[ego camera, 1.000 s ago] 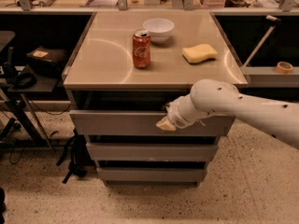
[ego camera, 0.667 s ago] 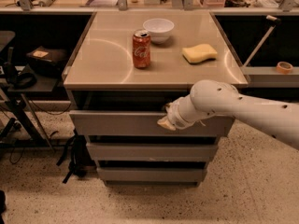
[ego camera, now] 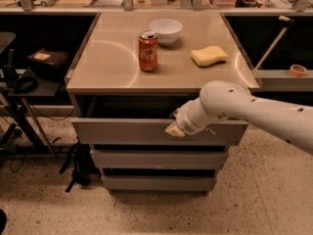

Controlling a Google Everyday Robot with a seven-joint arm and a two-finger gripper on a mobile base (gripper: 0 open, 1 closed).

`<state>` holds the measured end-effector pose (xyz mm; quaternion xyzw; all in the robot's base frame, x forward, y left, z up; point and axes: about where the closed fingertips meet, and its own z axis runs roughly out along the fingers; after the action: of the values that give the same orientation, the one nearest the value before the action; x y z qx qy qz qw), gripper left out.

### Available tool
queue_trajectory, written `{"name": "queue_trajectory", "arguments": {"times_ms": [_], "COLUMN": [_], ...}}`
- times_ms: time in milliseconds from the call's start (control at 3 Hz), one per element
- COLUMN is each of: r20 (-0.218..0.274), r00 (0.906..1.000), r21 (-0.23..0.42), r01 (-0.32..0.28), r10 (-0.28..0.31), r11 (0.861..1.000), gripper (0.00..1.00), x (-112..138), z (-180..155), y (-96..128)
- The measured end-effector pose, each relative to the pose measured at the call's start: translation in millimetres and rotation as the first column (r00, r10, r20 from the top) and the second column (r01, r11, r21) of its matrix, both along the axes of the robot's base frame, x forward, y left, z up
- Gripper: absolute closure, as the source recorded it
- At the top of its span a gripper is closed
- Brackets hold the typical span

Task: Open top drawer

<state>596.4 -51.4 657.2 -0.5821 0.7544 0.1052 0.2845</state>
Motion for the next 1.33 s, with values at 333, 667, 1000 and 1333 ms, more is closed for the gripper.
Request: {"name": "queue_trajectory", "arguments": {"times_ms": [333, 667, 1000, 1333], "r20": [0.0, 0.003, 0.003, 0.002], "r00": [1.0, 0.9997, 0.9997, 0.9988], "r21": [0.0, -0.014, -0.014, -0.02], "r01": [0.0, 0.023, 0.023, 0.049], "r10": [0.0, -0.023, -0.023, -0.049], "r11": [1.0, 1.0, 1.0, 0.999], "gripper": [1.0, 1.0, 1.0, 1.0], "x": [0.0, -12.6, -12.9, -37.0], "z": [2.6, 2.6, 3.4, 6.8], "y": [0.0, 1.0, 0.9, -0.5]}}
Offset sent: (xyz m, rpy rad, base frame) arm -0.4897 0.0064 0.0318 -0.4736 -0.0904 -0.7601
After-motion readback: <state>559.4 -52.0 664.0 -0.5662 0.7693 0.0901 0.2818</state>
